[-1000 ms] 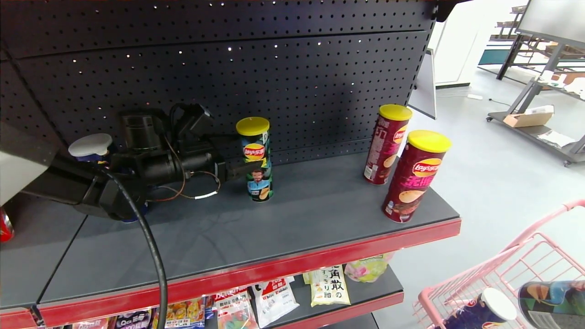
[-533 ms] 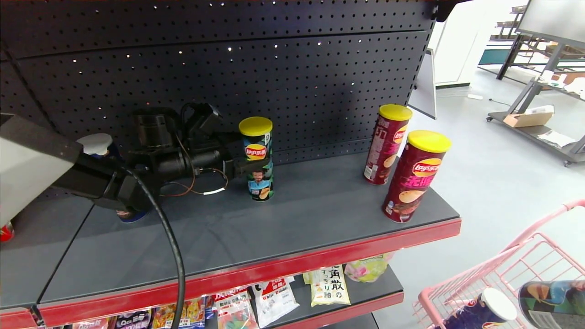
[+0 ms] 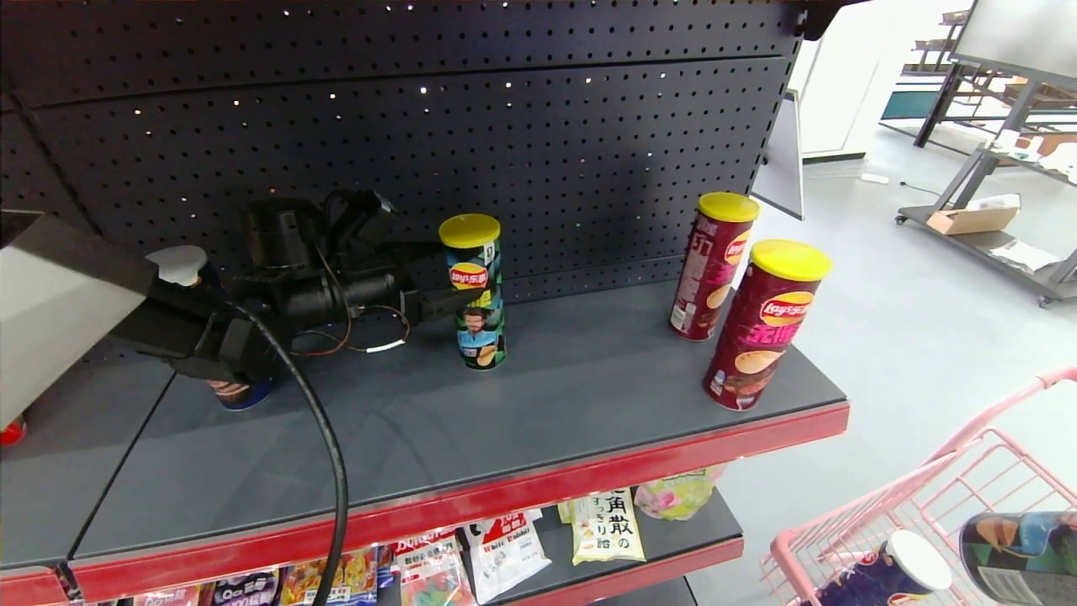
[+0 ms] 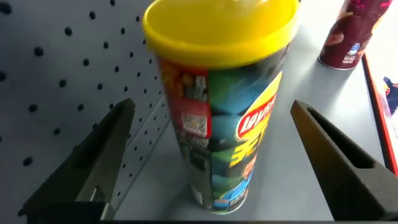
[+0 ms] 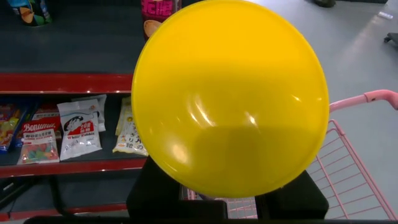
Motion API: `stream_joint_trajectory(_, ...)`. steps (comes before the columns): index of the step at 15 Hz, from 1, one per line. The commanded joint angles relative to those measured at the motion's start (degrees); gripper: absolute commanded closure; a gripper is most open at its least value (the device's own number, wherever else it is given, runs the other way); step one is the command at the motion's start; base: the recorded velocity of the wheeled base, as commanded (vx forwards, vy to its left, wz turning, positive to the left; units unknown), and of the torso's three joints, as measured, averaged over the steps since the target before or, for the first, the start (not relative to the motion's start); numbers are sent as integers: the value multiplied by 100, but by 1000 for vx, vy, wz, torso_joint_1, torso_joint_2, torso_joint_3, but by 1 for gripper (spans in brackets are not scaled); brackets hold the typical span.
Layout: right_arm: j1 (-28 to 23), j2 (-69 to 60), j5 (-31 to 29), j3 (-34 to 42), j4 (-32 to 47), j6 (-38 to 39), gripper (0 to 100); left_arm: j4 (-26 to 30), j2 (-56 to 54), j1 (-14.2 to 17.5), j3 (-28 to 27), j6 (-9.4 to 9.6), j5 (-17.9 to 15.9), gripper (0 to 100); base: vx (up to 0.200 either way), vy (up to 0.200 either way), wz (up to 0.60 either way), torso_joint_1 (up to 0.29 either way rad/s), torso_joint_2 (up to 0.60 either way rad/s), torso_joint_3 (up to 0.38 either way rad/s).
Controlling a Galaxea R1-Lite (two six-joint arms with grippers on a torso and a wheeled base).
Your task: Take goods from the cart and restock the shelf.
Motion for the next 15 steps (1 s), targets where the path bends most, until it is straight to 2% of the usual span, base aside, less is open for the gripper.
stream_joint_trajectory(1,3,13,-13,-4,1,-1,100,-4,18,48,-13,-1,-71,0,0,0,0,0,0,0)
stream_joint_trajectory(4,3,4,-48,-13,1,-1,100,5,80,22,-127,-1,-317,0,0,0,0,0,0,0)
stream_joint_trajectory(8,3,4,-83,-39,10,-1,100,31,440,13,-716,-9,-466,0,0,0,0,0,0,0)
stream_joint_trajectory(10,-5,13,-83,-74,27,-1,100,31,493,-92,-716,-9,-475,0,0,0,0,0,0,0)
stream_joint_trajectory(15,3,4,-118,-83,45,-1,100,40,554,-119,-787,-44,-528,0,0,0,0,0,0,0)
